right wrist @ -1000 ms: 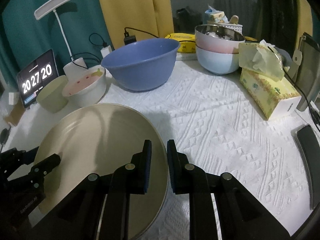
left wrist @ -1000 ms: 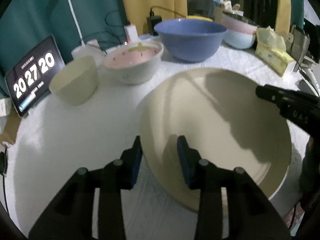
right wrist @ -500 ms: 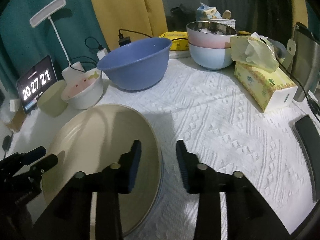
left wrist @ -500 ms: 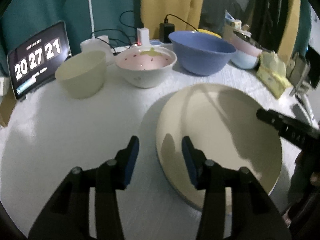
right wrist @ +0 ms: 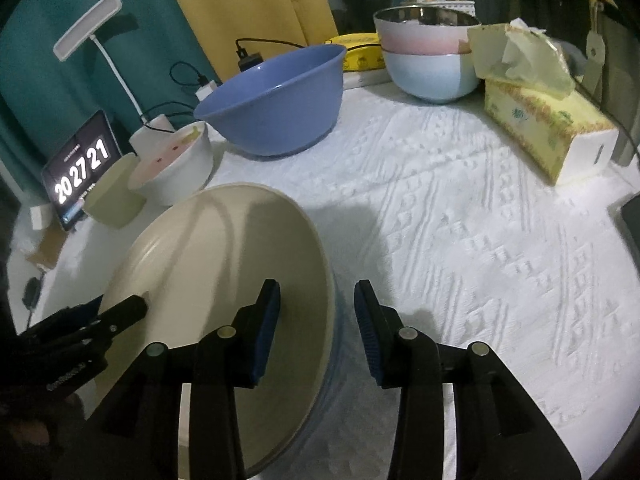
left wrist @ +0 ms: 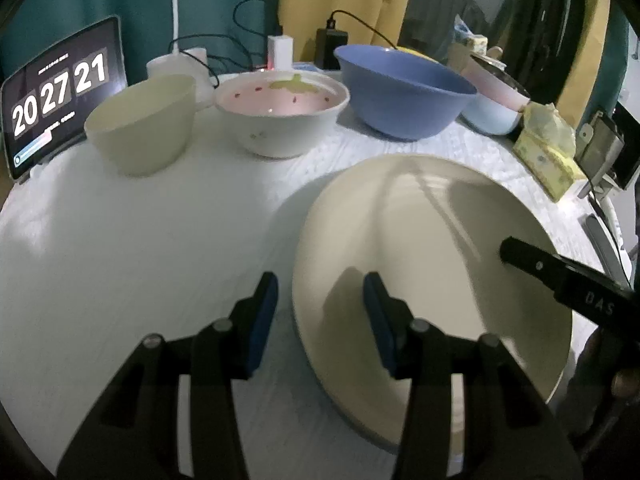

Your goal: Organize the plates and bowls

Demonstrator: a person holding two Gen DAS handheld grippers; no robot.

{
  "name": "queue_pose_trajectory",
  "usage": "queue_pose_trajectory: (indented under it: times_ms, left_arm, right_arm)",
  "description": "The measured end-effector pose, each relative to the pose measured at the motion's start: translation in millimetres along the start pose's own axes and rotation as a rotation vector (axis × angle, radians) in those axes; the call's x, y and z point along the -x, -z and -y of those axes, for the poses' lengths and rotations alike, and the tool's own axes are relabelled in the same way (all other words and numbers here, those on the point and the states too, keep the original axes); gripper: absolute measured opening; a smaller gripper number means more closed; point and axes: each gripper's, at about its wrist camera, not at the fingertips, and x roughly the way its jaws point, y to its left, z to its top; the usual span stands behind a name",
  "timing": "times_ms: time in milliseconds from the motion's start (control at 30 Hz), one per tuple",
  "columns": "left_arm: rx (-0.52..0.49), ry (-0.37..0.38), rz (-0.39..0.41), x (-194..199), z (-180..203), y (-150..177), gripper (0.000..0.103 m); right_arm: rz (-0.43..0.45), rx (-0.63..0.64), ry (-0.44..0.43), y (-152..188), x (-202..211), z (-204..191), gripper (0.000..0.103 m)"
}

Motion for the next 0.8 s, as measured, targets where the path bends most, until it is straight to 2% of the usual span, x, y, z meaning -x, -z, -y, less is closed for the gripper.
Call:
queue_pose_trajectory:
  times_ms: [267, 800]
  left_arm:
    - [-0.026, 0.028, 0.003, 2, 4, 2, 0.045]
    - [-0.042, 0.017, 0.017, 22, -8, 14, 0.043]
  right_arm:
    - [-0.008, -0.017, -0.048, 2, -3, -3, 0.046]
    - [0.004, -0.006, -0.014, 4, 9, -26, 0.046]
